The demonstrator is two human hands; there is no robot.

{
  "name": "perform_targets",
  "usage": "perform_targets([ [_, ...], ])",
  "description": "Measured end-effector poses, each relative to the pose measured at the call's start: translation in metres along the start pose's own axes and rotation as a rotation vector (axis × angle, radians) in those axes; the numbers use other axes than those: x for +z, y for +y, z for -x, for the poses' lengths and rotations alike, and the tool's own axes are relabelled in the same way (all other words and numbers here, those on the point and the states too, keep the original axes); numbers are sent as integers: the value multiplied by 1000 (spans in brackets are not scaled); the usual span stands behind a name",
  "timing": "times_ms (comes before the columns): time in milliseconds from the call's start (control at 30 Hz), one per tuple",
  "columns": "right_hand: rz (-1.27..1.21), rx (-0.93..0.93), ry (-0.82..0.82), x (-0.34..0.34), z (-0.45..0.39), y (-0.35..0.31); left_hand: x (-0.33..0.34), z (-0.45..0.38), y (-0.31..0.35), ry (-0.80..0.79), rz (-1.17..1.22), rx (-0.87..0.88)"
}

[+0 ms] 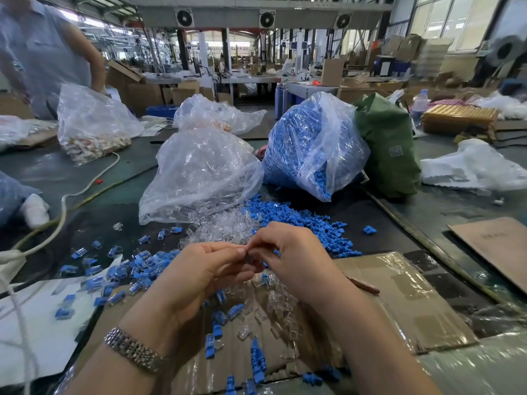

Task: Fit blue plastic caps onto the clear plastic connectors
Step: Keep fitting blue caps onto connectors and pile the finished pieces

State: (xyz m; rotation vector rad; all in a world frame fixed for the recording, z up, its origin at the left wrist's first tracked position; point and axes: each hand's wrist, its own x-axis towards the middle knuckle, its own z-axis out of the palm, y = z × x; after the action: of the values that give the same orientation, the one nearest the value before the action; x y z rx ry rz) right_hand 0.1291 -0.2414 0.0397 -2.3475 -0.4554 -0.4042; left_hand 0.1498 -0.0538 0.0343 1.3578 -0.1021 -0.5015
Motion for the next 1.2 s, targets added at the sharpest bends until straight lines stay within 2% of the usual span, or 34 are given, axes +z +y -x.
perform_targets([
  [100, -7, 53, 8, -2, 0, -1, -4, 3, 3, -122, -15, 32],
  [267, -257, 151, -12, -7, 1, -1, 0, 4, 1, -4, -22, 107],
  [600, -177, 18, -36, -10, 3, -4, 5, 8, 2, 9, -60, 205],
  [833, -257, 120, -33, -18, 4, -3, 5, 7, 2, -2, -54, 229],
  [867, -208, 168, -15, -21, 4, -1, 5, 7, 2, -8, -55, 232],
  [933, 53, 327, -43, -27, 6, 5, 5, 7, 0, -2, -66, 242],
  [1033, 493, 621, -238, -30, 12, 12, 3, 6, -1, 11, -80, 252],
  [1100, 545, 685, -312, -30, 14, 14, 3, 5, 0, 12, -74, 246],
  [1200, 525, 664, -380, -29, 15, 9, 2, 4, 0, 15, -63, 241],
])
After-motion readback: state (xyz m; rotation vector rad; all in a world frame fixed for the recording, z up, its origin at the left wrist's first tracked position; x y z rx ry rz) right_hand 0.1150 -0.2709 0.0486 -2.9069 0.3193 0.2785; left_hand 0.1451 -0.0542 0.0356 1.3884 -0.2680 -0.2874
